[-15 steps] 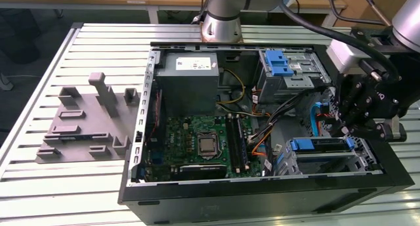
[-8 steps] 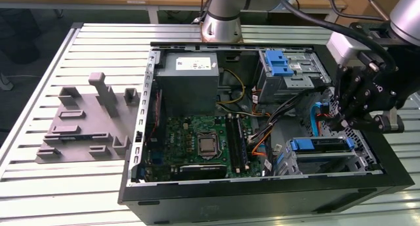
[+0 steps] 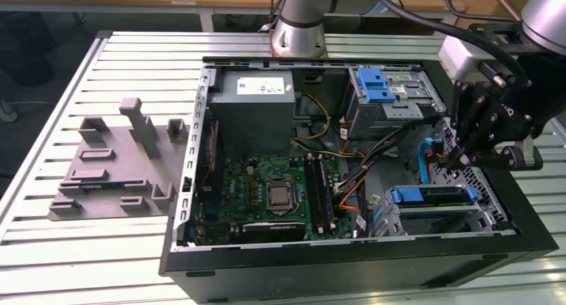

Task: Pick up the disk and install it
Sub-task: 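Insert the first disk wire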

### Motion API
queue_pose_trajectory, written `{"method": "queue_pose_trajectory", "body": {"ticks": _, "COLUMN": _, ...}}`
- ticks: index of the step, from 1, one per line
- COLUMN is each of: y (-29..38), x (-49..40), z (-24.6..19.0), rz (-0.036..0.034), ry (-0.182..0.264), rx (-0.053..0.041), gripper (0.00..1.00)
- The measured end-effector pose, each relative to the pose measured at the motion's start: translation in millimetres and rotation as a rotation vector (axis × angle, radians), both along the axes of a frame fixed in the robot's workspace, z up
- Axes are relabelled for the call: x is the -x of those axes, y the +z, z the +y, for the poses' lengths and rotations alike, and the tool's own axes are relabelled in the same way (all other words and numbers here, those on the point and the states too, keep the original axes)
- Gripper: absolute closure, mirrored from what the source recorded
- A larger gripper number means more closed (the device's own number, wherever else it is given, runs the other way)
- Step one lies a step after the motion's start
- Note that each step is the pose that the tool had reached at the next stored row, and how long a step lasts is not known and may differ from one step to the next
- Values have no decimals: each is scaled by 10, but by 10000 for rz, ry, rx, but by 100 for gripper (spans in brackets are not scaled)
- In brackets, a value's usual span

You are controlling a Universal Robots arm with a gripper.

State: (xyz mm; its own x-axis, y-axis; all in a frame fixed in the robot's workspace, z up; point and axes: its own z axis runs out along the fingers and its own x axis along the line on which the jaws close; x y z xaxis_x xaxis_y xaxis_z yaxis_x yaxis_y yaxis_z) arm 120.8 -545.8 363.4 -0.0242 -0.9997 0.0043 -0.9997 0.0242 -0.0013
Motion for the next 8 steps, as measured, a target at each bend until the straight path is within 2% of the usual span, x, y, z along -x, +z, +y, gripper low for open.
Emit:
{"method": "queue_pose_trajectory", "body": {"ticks": 2, "y": 0, "x": 0, "z": 22, "rz": -61, "ry": -27, "rx": 0, "gripper": 89}}
{"method": "queue_pose_trajectory", "body": {"ticks": 8, "y": -1, "x": -4, "z": 90, "rz": -100, "ry": -84, "rx": -3, "gripper": 89}}
